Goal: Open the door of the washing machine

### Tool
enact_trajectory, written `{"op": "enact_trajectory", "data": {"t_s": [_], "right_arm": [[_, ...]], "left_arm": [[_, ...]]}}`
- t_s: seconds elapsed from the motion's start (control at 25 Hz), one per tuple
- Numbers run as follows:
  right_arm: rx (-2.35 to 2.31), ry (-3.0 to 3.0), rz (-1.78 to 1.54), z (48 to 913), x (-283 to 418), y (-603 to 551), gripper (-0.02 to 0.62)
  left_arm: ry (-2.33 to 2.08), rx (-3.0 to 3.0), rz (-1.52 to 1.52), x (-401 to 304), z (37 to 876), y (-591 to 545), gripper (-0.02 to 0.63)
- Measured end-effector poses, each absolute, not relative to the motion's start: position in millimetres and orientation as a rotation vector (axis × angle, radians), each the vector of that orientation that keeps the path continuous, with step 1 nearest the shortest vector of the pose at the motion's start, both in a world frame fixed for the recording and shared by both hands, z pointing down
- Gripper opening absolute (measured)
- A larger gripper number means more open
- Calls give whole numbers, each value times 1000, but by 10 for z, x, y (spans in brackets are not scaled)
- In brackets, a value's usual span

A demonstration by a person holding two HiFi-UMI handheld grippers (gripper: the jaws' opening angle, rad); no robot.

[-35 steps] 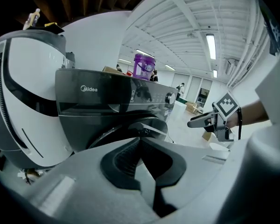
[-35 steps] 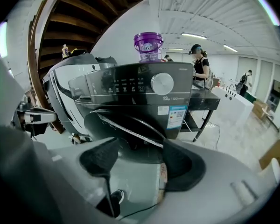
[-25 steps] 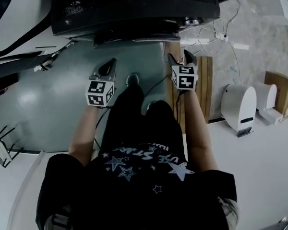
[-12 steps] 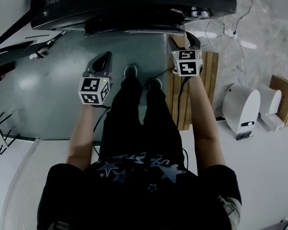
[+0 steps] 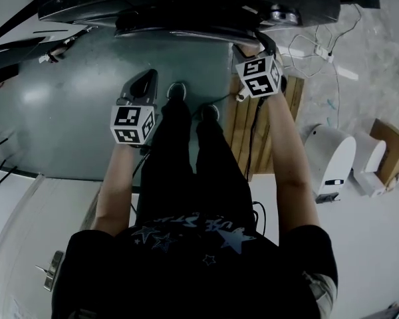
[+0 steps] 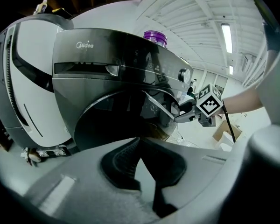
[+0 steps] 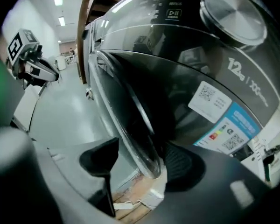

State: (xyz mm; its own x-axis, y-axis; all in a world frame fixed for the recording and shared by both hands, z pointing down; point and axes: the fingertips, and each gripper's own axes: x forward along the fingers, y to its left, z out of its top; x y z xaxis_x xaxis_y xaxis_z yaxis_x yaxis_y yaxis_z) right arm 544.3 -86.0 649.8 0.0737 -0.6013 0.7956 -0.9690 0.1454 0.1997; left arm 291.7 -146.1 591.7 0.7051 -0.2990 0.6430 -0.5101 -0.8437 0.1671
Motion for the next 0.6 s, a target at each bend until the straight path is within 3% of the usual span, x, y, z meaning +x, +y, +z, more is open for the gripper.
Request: {"op": "enact_trajectory", "data": {"t_s": [0.2,0.6], "right_arm": [[1513,-1630,516,6477,5484,-886,217],[1386,-1708,450,6490,5300,-694,169]], "left_arm": [[-635,2582,889,2963,5920,-1314,11],[-744,2539,866,2942,5916,-1060,11]]}}
